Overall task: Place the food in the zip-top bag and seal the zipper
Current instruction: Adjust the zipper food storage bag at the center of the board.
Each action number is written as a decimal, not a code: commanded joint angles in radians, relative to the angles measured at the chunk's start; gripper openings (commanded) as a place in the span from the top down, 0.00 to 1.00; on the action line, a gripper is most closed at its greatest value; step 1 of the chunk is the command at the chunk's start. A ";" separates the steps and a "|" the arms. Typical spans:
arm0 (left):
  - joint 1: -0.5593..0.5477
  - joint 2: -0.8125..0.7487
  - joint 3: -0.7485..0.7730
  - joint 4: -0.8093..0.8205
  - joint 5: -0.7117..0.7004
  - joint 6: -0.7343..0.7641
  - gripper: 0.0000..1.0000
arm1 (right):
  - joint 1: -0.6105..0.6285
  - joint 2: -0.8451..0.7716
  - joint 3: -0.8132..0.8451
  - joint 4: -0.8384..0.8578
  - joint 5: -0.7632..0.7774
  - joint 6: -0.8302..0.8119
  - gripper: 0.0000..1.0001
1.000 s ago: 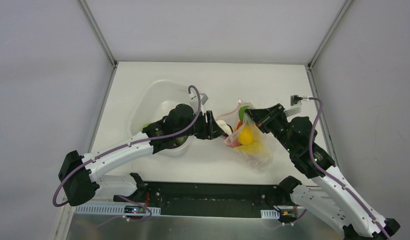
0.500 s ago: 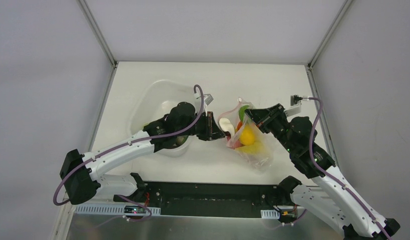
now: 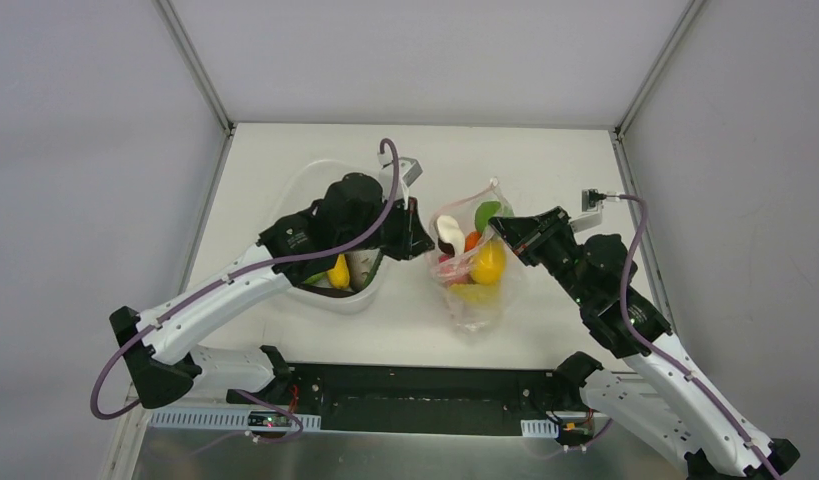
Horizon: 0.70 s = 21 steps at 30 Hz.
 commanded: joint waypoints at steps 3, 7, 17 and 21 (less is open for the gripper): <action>-0.010 0.041 0.258 -0.181 -0.109 0.185 1.00 | -0.005 -0.029 0.006 0.073 -0.028 -0.020 0.93; -0.011 0.090 0.299 -0.235 -0.084 0.199 1.00 | -0.006 -0.041 -0.010 0.074 -0.024 -0.026 0.93; -0.010 0.054 0.267 -0.189 0.018 0.215 1.00 | -0.006 -0.035 -0.008 0.115 -0.102 -0.094 0.85; -0.011 0.035 0.268 -0.217 0.025 0.254 1.00 | -0.005 -0.033 0.060 0.074 -0.105 -0.233 0.64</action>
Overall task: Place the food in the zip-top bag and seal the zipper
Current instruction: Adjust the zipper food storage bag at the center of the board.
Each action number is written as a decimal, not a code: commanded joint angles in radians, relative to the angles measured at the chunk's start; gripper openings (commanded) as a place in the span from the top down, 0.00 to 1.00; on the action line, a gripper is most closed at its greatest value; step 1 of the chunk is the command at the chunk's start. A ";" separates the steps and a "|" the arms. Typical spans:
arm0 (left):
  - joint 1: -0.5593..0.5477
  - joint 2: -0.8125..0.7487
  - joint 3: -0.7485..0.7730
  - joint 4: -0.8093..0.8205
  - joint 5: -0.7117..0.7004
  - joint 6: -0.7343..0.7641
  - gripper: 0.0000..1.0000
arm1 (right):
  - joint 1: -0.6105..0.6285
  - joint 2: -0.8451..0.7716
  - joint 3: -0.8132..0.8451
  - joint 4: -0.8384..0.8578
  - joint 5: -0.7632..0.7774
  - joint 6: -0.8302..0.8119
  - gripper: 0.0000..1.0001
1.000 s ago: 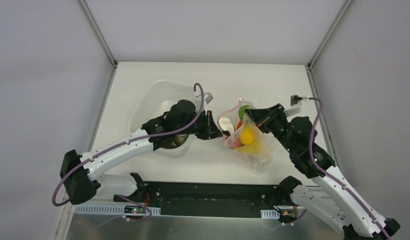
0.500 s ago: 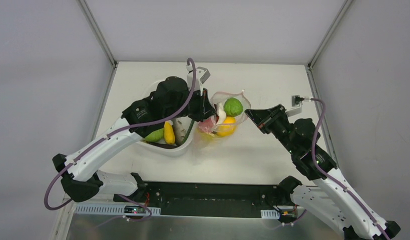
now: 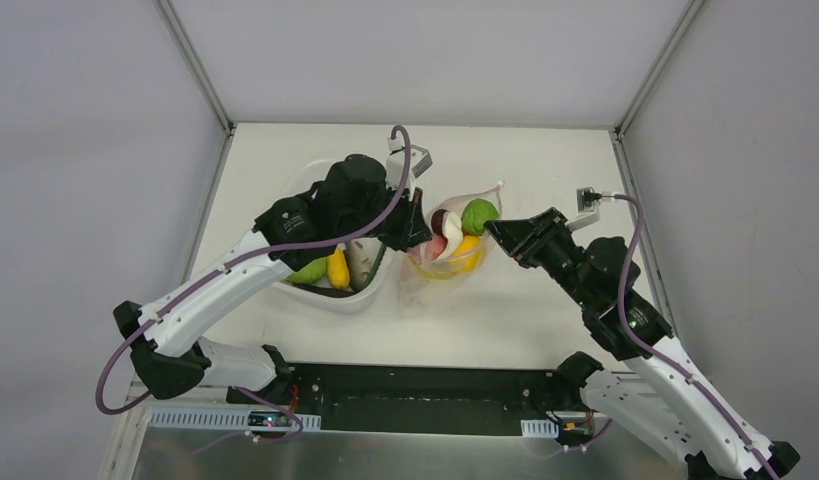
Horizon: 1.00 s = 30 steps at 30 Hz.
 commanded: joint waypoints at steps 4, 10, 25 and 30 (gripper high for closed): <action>-0.011 -0.047 0.041 -0.055 0.069 0.117 1.00 | -0.004 0.006 0.163 -0.024 -0.065 -0.365 0.50; -0.007 -0.032 0.111 -0.142 0.087 0.180 1.00 | -0.004 0.041 0.221 -0.062 0.110 -0.620 0.50; 0.066 0.017 0.167 -0.197 0.144 0.156 1.00 | -0.660 0.331 0.236 0.086 -0.634 -0.382 0.42; 0.156 0.049 0.212 -0.212 0.217 0.143 1.00 | -0.698 0.217 -0.060 0.496 -0.816 -0.346 0.38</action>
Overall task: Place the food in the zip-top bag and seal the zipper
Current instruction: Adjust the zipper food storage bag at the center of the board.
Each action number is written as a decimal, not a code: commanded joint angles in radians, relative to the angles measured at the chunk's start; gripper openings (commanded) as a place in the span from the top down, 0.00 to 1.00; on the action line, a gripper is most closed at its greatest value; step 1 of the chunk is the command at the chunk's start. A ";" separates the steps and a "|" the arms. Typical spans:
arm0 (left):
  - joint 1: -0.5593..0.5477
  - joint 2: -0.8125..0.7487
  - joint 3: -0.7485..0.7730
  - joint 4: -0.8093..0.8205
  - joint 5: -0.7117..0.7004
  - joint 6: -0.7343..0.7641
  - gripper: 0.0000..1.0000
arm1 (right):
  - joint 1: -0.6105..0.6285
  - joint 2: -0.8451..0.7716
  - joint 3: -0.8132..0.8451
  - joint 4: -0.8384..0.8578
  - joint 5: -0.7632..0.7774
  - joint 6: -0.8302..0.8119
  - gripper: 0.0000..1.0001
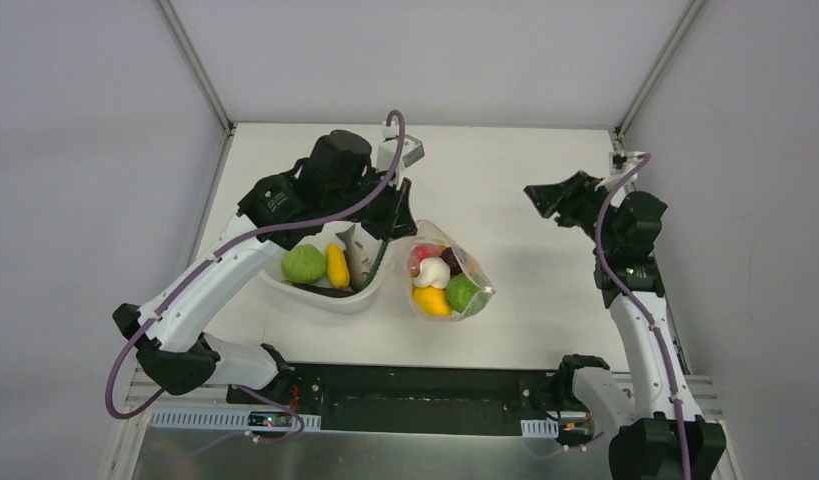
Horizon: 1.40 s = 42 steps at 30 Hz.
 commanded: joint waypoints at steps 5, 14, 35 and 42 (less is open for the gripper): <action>0.108 0.054 0.093 0.001 0.124 -0.011 1.00 | 0.002 -0.205 -0.358 0.621 -0.400 0.072 0.35; 0.136 0.113 0.136 0.012 0.143 -0.022 1.00 | 0.068 -0.243 -0.527 1.089 -0.579 0.127 0.33; 0.167 0.128 0.137 0.076 0.161 -0.083 1.00 | 0.386 -0.400 -0.410 0.403 -0.576 -0.494 0.41; 0.169 0.126 0.124 0.082 0.157 -0.090 1.00 | 0.471 -0.398 -0.393 0.420 -0.530 -0.501 0.41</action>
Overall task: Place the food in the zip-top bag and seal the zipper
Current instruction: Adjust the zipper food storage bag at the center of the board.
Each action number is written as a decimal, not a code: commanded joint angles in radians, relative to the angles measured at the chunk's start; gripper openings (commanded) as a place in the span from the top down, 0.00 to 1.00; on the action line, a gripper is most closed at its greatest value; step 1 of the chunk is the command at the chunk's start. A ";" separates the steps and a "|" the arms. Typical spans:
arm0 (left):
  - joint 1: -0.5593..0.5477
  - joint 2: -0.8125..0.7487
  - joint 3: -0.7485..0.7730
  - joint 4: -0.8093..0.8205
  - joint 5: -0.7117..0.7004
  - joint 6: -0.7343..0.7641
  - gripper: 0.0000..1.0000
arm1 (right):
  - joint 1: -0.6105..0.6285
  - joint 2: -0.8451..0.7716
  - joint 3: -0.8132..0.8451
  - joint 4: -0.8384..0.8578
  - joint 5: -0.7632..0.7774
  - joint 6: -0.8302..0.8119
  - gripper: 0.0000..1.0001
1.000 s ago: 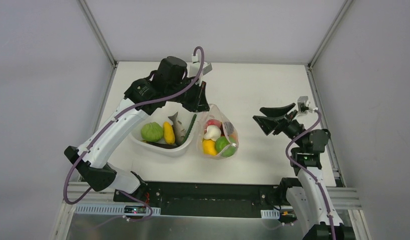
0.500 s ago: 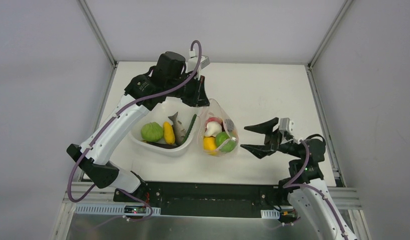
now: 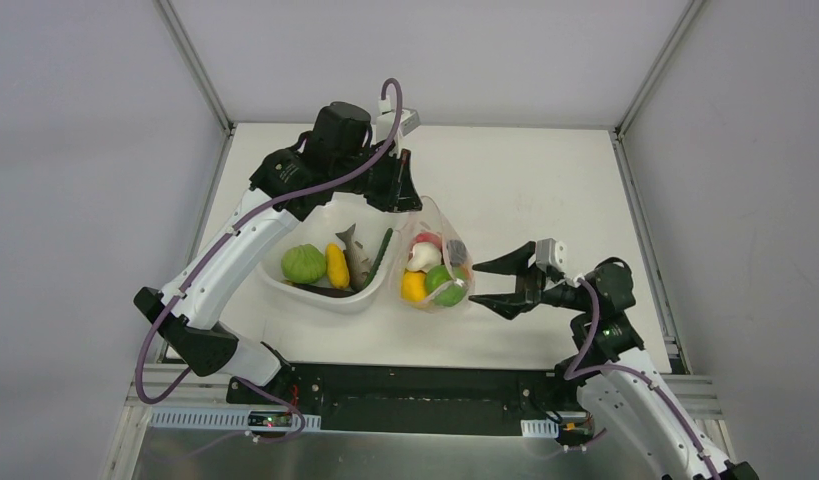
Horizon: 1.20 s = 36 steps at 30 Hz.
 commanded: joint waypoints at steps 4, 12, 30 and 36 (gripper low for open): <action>0.013 -0.007 -0.001 0.069 0.016 -0.033 1.00 | 0.090 -0.004 0.070 0.033 0.078 -0.068 0.38; 0.017 -0.008 -0.008 0.083 0.013 -0.050 1.00 | 0.213 0.024 0.083 -0.013 0.209 -0.161 0.40; 0.023 -0.011 -0.034 0.104 0.011 -0.064 1.00 | 0.341 0.061 0.028 0.062 0.468 -0.252 0.95; 0.031 -0.030 -0.051 0.089 -0.011 -0.048 1.00 | 0.340 0.014 0.022 0.061 0.566 -0.211 1.00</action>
